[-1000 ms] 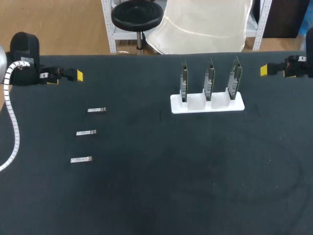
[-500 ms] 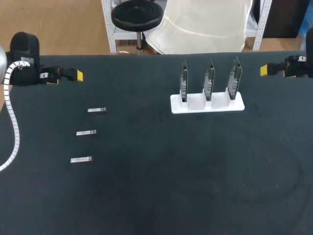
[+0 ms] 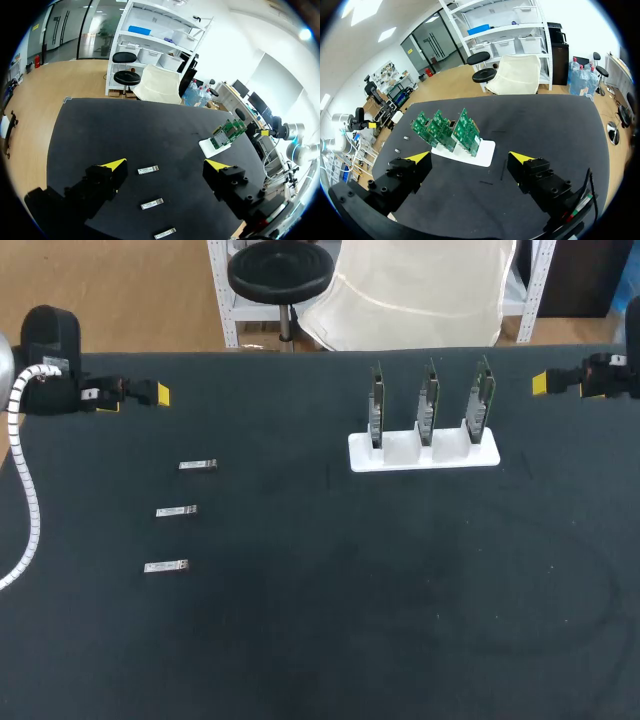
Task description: Pick up the optical module with the left hand, and insert it into the network port with the right hand.
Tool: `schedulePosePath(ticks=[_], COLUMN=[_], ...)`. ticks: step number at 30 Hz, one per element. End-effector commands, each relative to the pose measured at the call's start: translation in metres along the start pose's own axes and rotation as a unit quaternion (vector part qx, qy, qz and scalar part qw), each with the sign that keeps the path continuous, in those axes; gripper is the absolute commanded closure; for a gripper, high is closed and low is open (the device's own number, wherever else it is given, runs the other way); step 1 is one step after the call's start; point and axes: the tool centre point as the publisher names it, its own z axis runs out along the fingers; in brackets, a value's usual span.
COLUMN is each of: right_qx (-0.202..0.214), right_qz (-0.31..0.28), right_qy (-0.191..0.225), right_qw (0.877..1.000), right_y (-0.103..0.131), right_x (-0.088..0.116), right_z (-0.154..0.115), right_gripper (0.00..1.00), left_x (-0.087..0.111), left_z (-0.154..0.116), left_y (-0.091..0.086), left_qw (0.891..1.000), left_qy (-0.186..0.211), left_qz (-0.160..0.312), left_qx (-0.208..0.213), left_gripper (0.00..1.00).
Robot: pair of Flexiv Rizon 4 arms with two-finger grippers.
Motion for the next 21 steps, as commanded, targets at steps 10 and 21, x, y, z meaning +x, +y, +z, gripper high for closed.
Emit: schedulePosePath(ticks=[10,21], right_qx=[0.000,0.000], right_qz=[0.000,0.000], right_qy=[0.000,0.000], right_qw=[1.000,1.000], right_y=[0.0000,0.0000], right_x=[0.0000,0.0000], right_z=[0.0000,0.0000], right_gripper=[0.00,0.00], left_x=[0.0000,0.0009], left_z=[0.0000,-0.0004], left_y=[0.0000,0.0005], left_qw=[1.000,1.000], left_qy=[0.000,0.002], left_qz=[0.000,0.011], left_qx=[0.000,0.010], left_gripper=[0.00,0.00])
